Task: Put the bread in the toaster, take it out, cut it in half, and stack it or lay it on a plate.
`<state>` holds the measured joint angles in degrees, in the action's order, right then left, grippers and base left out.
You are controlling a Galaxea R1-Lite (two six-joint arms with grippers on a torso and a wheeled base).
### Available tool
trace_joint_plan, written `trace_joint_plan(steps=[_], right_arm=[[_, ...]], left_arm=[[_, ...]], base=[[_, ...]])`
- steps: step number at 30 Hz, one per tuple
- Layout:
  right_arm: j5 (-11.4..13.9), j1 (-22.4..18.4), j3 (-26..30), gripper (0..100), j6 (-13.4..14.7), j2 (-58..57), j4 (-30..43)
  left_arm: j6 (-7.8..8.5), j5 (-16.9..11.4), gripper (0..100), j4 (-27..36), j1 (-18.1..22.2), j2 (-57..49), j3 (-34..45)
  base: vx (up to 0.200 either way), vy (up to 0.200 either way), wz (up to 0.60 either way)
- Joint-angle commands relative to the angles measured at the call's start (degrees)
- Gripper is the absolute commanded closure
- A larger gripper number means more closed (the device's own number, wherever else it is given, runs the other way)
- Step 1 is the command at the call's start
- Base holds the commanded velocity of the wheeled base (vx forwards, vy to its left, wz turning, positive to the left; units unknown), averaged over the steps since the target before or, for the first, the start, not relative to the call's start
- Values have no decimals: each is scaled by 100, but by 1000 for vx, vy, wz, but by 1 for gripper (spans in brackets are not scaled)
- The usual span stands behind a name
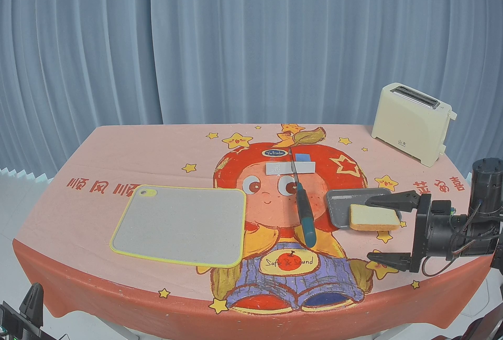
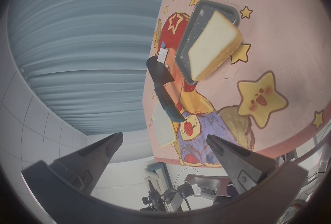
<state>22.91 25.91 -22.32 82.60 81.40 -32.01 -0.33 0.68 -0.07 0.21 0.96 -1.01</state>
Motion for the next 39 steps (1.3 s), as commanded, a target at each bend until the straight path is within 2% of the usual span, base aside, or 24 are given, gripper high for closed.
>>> trace_joint_plan(steps=[1,2,7,12,18,32,39], right_arm=[[12,-279,-27,0,-7,271,-7],[12,-464,-53,0,-7,351,-7],[12,-551,-106,0,-7,649,-103],[-5,-850,26,0,-7,1247,-780],[3,-1105,52,0,-7,1607,-1167],[21,-1518,61,0,-7,1643,-1255],[285,-1799,35,0,10,1634,-1360]], left_arm=[[-2,2,100,-1,6,9,101],[-2,2,100,-1,-3,9,101],[-2,2,100,-1,6,9,101],[-2,2,100,-1,-3,9,101],[-2,2,100,-1,-3,9,101],[-2,2,100,-1,-3,9,101],[-2,2,100,-1,-3,9,101]], base=[[0,0,0],[0,0,0],[0,0,0],[0,0,0],[0,0,0],[0,0,0],[0,0,0]])
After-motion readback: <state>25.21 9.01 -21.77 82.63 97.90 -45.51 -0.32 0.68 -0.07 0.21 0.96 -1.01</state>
